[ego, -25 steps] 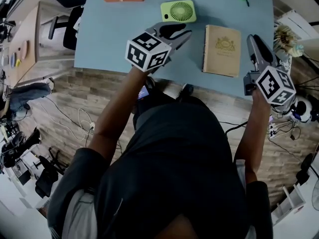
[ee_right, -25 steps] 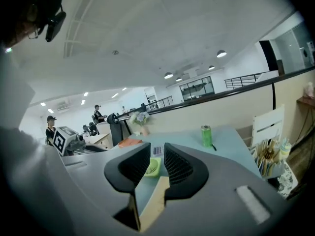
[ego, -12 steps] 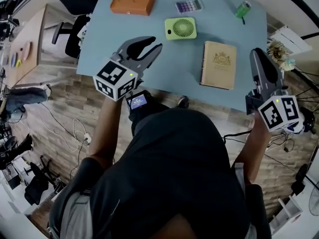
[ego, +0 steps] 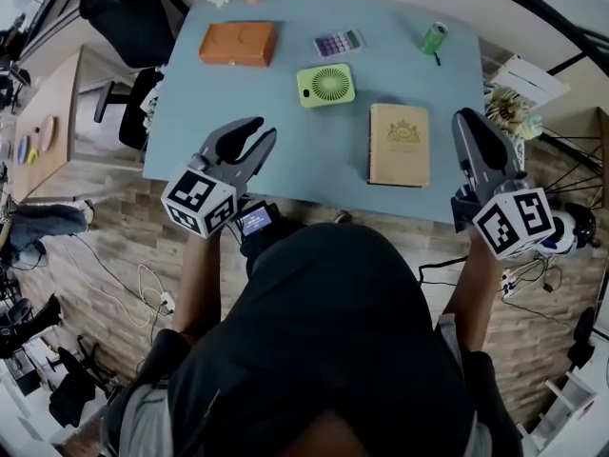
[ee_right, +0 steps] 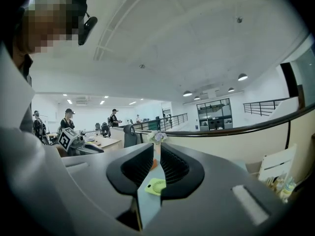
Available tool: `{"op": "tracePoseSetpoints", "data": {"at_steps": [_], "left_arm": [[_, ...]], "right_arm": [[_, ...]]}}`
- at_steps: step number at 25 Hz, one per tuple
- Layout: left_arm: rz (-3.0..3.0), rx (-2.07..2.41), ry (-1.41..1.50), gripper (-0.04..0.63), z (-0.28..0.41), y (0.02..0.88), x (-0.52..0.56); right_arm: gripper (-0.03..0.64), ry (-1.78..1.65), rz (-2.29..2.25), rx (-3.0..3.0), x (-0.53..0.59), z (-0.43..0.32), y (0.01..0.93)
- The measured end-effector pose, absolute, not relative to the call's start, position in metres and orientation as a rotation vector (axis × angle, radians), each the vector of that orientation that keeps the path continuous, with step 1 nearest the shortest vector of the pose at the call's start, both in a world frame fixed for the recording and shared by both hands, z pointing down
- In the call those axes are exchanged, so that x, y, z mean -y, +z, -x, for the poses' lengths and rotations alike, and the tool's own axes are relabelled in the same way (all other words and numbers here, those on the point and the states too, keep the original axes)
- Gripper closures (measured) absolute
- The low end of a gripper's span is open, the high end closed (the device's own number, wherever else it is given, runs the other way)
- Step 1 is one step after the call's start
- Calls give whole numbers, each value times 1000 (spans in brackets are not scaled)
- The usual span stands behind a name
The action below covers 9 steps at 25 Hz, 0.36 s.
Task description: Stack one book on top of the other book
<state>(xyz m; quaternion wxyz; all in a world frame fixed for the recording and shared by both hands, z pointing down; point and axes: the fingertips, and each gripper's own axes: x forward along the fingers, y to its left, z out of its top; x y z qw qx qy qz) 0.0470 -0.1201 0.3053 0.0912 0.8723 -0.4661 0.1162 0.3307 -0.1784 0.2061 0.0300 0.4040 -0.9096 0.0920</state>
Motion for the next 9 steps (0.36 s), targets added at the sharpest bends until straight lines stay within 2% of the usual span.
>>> {"op": "tracePoseSetpoints", "data": {"at_steps": [9], "left_arm": [[-2573,1392,359,430,-54,314,109]], "right_arm": [[569,331,-1262,2780,174,-347,225]]}}
